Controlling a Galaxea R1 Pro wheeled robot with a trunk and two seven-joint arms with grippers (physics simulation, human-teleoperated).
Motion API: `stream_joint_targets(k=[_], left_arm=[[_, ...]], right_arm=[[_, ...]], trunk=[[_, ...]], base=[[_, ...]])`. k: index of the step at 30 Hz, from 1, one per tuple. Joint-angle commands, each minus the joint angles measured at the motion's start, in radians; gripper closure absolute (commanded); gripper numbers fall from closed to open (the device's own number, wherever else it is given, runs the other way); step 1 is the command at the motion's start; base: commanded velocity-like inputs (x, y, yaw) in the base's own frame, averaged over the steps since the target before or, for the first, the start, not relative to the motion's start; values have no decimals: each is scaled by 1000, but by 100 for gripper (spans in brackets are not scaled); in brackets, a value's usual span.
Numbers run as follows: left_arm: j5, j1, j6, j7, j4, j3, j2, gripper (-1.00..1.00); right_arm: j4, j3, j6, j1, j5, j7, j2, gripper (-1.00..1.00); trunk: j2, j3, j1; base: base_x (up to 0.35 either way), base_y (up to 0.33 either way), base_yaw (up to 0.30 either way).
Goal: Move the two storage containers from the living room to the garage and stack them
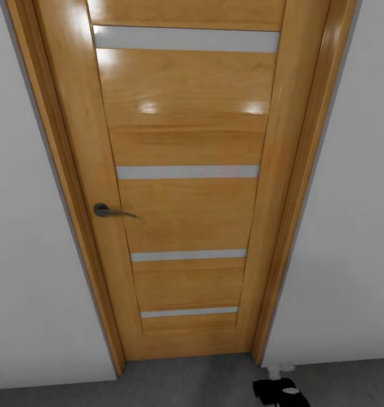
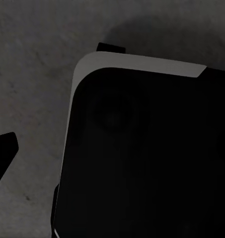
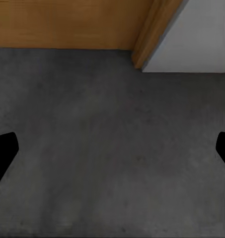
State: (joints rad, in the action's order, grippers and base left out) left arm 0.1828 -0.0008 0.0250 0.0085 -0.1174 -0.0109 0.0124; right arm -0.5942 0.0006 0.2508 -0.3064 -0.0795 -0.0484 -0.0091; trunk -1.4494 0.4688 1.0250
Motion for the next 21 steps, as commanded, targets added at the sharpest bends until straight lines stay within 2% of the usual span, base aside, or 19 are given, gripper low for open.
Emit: stream_joint_targets(k=[1, 2, 3, 4, 5, 6, 7, 8, 9, 10, 11, 13, 17, 21], left_arm=[[6, 0, 2, 1, -1, -1, 0, -100], [6, 0, 2, 1, -1, -1, 0, -100], [6, 0, 2, 1, -1, -1, 0, -100], [6, -1, 2, 1, -1, -1, 0, -100], [6, 0, 2, 1, -2, -1, 0, -100], [6, 0, 3, 1, -2, -1, 0, -100], [6, 0, 3, 1, -2, -1, 0, -100], [6, -1, 2, 1, -2, -1, 0, -100], [6, 0, 2, 1, -2, -2, 0, -100], [6, 0, 2, 1, -2, -2, 0, -100], [6, 0, 3, 1, -3, -1, 0, -100], [6, 0, 3, 1, -4, -2, -1, -100], [6, 0, 3, 1, -6, -2, -3, -100], [6, 0, 3, 2, -7, -3, -5, -100]], right_arm=[[8, 2, 17, -53, -12, -5, 13, -100], [11, 5, 33, -102, -35, -6, 59, -100], [8, 8, 45, -117, -56, -6, 88, -100], [6, 10, 50, -122, -68, -6, 103, -100], [-1, 16, 60, -129, -95, -5, 133, -100], [-29, 30, 72, -136, -158, -7, 184, -100], [-53, 40, 76, -139, -189, -7, 184, -100], [-112, 66, 96, -140, -223, -6, 184, -100], [-179, 111, 132, -141, -240, -4, 184, -100], [-223, 151, 157, -142, -246, -3, 184, -100], [-274, 213, 185, -142, -250, -5, 184, -100], [-311, 276, 204, -142, -253, -5, 184, -100], [-331, 333, 210, -142, -255, -4, 184, -100], [-337, 367, 212, -142, -255, -1, 184, -100]], trunk=[[-1, 1, 0], [-1, 1, 0], [-1, 1, 0], [-1, 1, 0], [-1, 1, 0], [-1, 1, 0], [-1, 1, 0], [-1, 1, 0], [-1, 1, 0], [-1, 1, 0], [-1, 1, 0], [-1, 1, 0], [-1, 1, 0], [-1, 1, 0]], base=[[0, 0, 0], [0, 0, 0], [0, 0, 0], [0, 0, 0], [0, 0, 0], [0, 0, 0], [0, 0, 0], [0, 0, 0], [0, 0, 0], [0, 0, 0], [0, 0, 0], [0, 0, 0], [0, 0, 0], [0, 0, 0]])
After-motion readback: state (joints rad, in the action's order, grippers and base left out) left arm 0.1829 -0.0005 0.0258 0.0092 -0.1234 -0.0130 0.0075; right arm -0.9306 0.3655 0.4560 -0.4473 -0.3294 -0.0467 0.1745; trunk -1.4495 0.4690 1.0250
